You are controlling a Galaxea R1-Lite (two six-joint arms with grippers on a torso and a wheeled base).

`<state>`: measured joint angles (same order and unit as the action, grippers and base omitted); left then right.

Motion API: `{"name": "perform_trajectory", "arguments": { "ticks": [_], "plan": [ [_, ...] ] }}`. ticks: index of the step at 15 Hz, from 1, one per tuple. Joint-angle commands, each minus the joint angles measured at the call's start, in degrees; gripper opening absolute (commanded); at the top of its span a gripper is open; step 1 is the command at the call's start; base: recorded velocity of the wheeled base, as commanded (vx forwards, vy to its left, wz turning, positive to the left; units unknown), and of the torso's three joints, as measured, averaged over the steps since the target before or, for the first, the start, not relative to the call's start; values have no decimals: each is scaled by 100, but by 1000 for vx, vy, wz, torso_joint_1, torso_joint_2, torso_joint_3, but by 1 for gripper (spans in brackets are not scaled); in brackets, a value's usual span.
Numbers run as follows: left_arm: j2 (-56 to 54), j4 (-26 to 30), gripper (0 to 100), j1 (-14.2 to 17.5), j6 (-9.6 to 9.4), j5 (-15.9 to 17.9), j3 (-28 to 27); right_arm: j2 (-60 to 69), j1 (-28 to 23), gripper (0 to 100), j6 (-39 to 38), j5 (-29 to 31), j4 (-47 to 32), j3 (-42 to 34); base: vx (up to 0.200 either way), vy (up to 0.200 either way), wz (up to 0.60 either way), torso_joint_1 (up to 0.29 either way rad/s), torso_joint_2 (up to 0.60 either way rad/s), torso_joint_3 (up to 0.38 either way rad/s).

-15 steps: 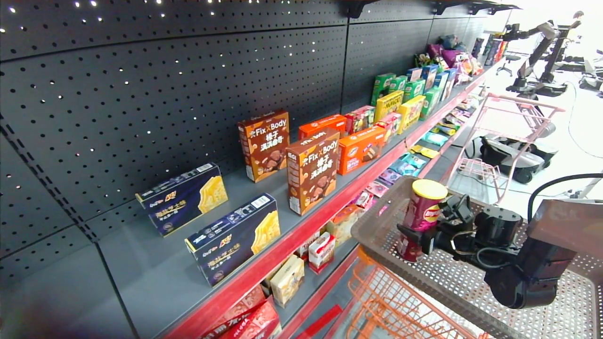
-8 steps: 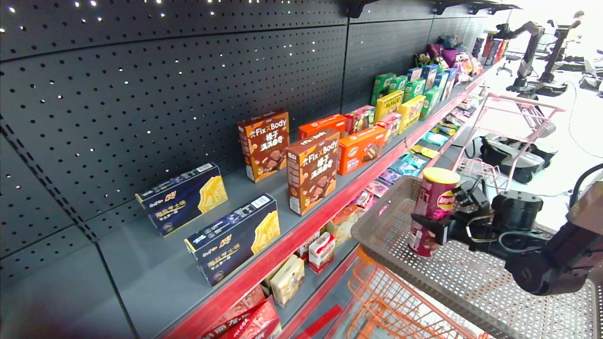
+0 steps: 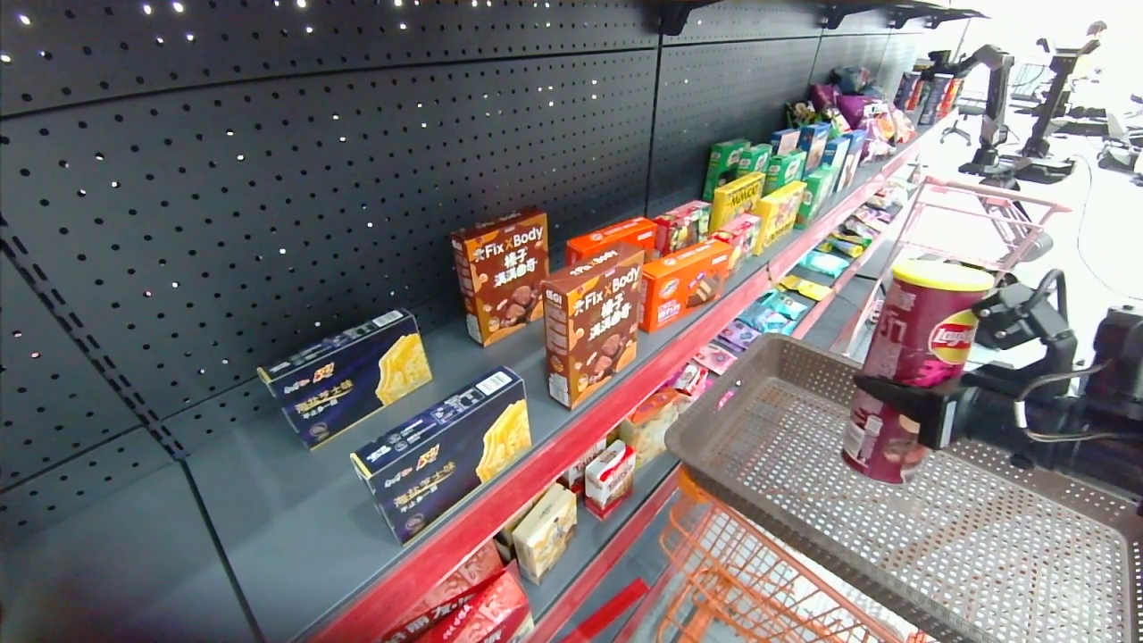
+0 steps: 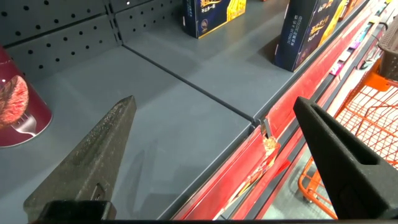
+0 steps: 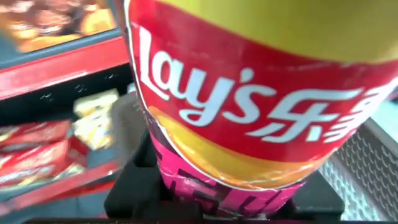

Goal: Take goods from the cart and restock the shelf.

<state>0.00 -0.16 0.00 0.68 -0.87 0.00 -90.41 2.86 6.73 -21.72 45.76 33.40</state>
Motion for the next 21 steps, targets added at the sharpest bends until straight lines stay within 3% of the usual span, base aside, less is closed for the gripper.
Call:
{"name": "perform_trajectory", "arguments": {
  "ticks": [1, 2, 11, 21],
  "plan": [
    [9, -2, 100, 0, 2, -1, 0, 2422, -339, 0, 74, 28, -1852, -194, 0, 0, 0, 0, 0, 0],
    [9, -2, 100, 0, 2, -1, 0, 3038, -700, 0, 426, 28, -2511, -255, 0, 0, 0, 0, 0, 0],
    [9, -2, 100, 0, 2, -1, 0, 4699, -963, 0, 1226, 388, -2546, -1697, 0, 0, 0, 0, 0, 0],
    [9, -2, 100, 0, 2, -1, 0, 4681, -1201, 0, 1208, 388, -2441, -1802, 0, 0, 600, 2, -1, 3]
  ]
}}
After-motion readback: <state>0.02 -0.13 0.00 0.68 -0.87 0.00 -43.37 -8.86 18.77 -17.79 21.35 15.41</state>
